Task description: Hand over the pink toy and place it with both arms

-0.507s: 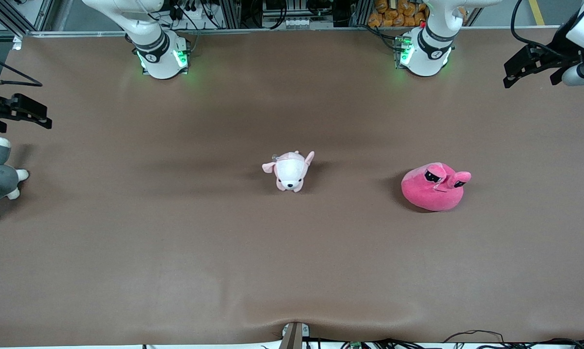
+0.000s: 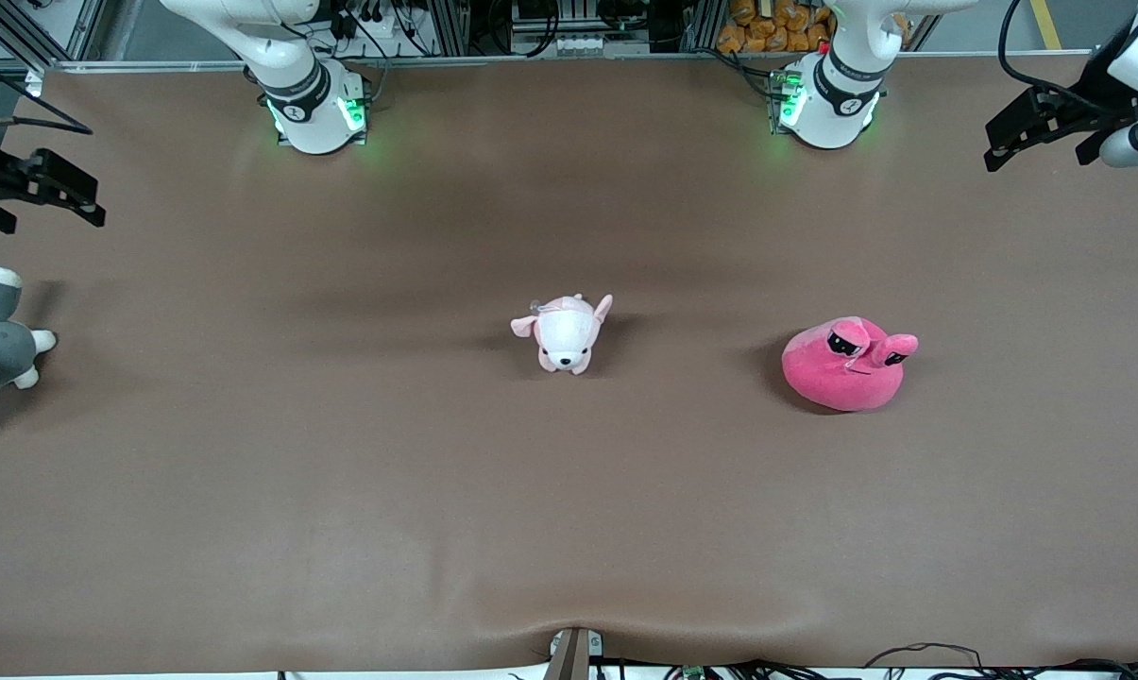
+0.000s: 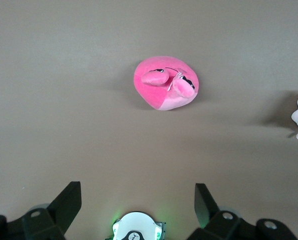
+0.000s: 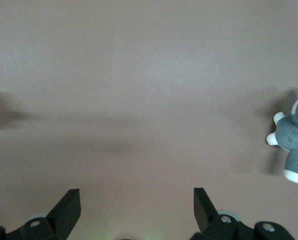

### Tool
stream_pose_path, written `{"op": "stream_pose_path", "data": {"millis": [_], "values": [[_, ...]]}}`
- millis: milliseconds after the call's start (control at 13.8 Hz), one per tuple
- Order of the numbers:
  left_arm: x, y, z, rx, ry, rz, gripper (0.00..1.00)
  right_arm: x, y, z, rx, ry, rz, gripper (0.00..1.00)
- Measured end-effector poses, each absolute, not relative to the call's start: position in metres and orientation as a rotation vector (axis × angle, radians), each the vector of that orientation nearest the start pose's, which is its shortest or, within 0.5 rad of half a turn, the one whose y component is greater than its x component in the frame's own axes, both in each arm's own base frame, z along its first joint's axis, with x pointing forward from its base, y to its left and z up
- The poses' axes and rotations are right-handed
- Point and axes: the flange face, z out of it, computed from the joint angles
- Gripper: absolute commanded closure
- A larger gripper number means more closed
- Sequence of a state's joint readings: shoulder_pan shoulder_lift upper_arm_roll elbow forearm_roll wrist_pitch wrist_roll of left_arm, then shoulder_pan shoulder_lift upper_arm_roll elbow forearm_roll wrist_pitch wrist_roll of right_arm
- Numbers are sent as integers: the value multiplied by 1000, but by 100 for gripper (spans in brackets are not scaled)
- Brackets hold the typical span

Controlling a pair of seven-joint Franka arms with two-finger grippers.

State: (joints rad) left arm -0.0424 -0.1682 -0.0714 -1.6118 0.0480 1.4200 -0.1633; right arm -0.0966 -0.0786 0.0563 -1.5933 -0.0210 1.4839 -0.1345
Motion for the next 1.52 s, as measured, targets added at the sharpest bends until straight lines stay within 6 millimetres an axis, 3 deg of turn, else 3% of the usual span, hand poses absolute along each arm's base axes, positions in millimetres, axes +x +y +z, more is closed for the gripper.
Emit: {"op": "stream_pose_path", "data": {"millis": [290, 580, 1014, 1522], "values": [[479, -51, 677, -3074, -95, 65, 0, 541, -41, 630, -3165, -122, 107, 0], [478, -51, 676, -3071, -97, 86, 0, 549, -61, 630, -3169, -86, 96, 0], [478, -51, 675, -3070, -98, 95, 0, 560, -50, 644, -3263, -155, 57, 0], [478, -50, 675, -3070, -100, 98, 0, 573, -50, 654, -3273, -94, -35, 0]]}}
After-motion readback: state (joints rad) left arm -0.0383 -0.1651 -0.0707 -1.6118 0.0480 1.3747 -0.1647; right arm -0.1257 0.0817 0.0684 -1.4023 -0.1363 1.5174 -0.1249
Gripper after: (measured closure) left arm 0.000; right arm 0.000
